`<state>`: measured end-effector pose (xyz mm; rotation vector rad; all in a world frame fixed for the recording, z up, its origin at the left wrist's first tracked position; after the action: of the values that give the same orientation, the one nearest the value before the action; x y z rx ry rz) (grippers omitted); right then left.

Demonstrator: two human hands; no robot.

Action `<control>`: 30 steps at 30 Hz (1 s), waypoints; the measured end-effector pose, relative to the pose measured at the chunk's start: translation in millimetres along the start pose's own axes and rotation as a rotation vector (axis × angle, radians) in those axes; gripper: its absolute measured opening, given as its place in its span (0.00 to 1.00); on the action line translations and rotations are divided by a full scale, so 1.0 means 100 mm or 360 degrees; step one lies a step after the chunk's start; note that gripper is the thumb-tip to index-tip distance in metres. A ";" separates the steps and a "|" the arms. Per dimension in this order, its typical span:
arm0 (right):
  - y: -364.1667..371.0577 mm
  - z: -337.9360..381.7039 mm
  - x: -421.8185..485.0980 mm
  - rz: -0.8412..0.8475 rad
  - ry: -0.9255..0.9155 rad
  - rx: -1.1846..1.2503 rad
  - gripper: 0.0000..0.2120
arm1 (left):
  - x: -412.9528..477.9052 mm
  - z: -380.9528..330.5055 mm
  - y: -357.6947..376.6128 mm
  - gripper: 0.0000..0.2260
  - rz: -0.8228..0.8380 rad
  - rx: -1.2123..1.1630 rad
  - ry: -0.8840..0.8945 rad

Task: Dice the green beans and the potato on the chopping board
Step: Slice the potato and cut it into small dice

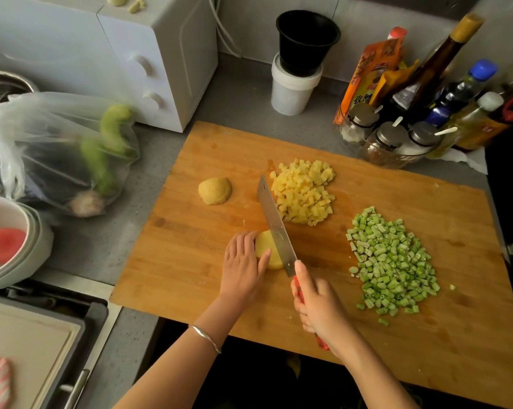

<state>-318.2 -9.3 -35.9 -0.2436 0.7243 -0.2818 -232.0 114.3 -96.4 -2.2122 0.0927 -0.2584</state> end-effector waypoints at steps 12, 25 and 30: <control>0.10 -0.10 -0.09 0.0046 0.0105 0.0041 0.24 | -0.27 0.09 -0.16 0.24 0.0126 0.0066 0.0460; 0.28 -0.10 0.14 -0.0021 0.0118 -0.0255 0.27 | -0.23 0.12 -0.14 0.22 0.0124 0.0100 0.0392; 0.29 -0.12 0.09 -0.0087 0.0046 -0.0321 0.25 | -0.24 0.11 -0.15 0.23 0.0120 0.0099 0.0412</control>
<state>-315.1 13.6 -59.6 -0.4523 0.7760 -0.2645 -253.2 135.8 -94.9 -2.0987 0.3048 -0.4980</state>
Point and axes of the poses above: each hand's wrist, its own x-axis towards the middle knuckle, its own y-axis out of the palm, z = x × y, the point moved 6 cm from there along x, towards the middle knuckle, and after that the axes turned 9 degrees about -z, right-handed, at the moved point
